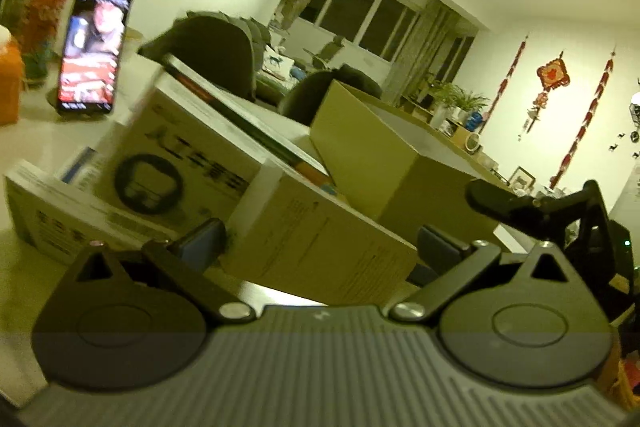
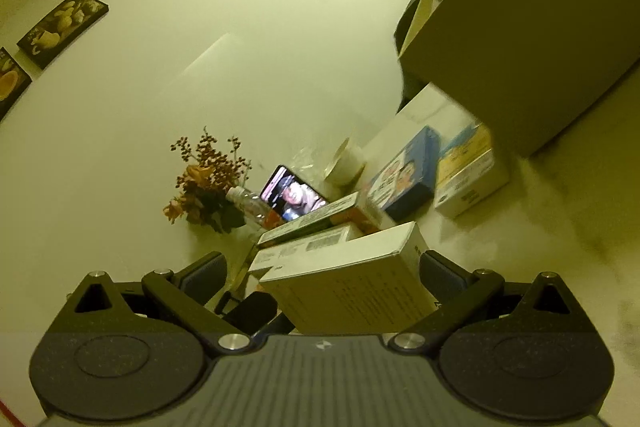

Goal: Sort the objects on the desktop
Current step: 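Withdraw the right tool from the lid toward the white medicine boxes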

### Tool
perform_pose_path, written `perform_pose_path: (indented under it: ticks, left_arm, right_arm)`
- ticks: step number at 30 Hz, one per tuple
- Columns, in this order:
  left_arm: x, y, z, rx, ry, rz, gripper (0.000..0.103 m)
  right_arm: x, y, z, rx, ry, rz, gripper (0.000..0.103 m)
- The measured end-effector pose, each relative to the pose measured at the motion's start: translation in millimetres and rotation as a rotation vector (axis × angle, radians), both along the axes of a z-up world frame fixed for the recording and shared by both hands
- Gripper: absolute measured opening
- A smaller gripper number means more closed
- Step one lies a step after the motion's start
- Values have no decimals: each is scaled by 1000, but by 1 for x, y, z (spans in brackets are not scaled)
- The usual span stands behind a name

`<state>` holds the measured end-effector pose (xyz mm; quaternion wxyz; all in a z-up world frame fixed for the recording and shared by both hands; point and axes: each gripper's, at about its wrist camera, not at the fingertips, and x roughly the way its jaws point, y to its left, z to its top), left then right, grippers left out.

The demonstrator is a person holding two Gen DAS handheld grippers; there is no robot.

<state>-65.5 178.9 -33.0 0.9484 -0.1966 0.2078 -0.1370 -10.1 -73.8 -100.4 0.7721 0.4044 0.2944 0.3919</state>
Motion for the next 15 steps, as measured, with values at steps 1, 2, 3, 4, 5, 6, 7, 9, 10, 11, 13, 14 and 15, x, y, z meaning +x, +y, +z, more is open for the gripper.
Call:
perform_pose_path:
  ticks: [1,2,3,4,5,6,7,9,10,11,13,14,15]
  left_arm:
    - [2,-4,-2,-3,6,-9,103]
    - [4,-7,-2,-4,9,-14,103]
    - [5,-11,-3,-5,12,-24,103]
    - [7,-15,-4,-7,14,-34,103]
    - [8,-19,-4,-10,15,-45,103]
    - [10,-23,-4,-11,17,-58,103]
    - [11,-27,-5,-11,19,-72,103]
    - [14,-34,-5,-5,24,-95,103]
    - [14,-37,-6,-2,26,-105,103]
    - [15,-40,-7,-1,29,-116,103]
    - [18,-45,-9,-11,35,-134,103]
    - [20,-46,-10,-18,40,-143,103]
    - [22,-48,-12,-25,44,-152,103]
  right_arm:
    - [-2,-4,0,-10,2,-8,103]
    - [-4,-8,0,-22,6,-15,103]
    - [-6,-12,0,-34,9,-22,103]
    - [-9,-16,1,-45,7,-29,103]
    - [-12,-20,1,-57,4,-37,103]
    - [-15,-24,2,-71,2,-47,103]
    - [-18,-28,3,-85,-1,-56,103]
    - [-24,-37,4,-108,-3,-76,103]
    - [-27,-41,4,-116,0,-82,103]
    - [-30,-45,5,-121,2,-86,103]
    - [-35,-54,6,-128,6,-92,103]
    - [-38,-58,6,-132,4,-94,103]
    - [-40,-60,7,-140,2,-97,103]
